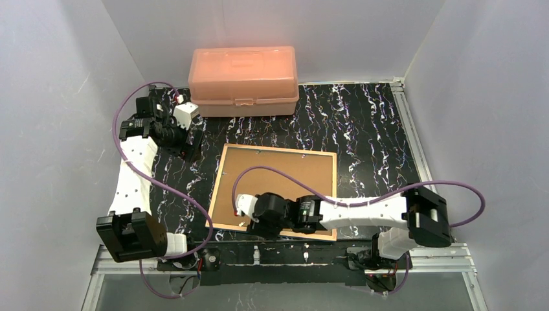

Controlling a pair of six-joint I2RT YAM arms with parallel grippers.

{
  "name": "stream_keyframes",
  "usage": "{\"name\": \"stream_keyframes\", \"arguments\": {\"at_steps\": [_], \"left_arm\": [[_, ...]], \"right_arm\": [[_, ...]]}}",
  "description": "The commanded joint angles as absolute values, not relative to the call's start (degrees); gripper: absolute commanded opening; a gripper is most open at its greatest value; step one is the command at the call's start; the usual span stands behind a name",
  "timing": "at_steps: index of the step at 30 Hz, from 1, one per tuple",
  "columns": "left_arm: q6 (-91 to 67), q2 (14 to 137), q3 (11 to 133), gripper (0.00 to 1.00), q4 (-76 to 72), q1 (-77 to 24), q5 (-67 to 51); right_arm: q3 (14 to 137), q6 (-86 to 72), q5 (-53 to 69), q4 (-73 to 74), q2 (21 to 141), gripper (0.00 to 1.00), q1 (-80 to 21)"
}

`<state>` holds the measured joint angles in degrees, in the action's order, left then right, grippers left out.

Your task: Put the photo into the frame

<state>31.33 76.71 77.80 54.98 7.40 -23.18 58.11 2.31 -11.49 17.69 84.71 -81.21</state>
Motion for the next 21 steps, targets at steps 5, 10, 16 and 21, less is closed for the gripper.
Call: {"name": "stream_keyframes", "arguments": {"at_steps": [5, 10, 16, 21], "left_arm": [[33.5, 73.2, 75.1, 0.98, 59.5, 7.6, -25.2], [33.2, 72.3, 75.6, 0.98, 60.1, 7.6, -26.7], [33.1, 71.1, 75.6, 0.98, 60.8, 7.7, -28.7], [32.9, 71.5, 75.8, 0.98, 61.3, 7.6, -29.8]], "right_arm": [[55.9, 5.1, -13.4, 8.8, 89.2, 0.62, -83.5], [53.5, 5.2, -11.4, 5.3, 90.4, 0.62, -84.1], [51.7, 5.5, -10.1, 3.7, 91.6, 0.67, -84.4], [50.8, 6.0, -9.4, 3.0, 93.7, 0.67, -84.4]]}}
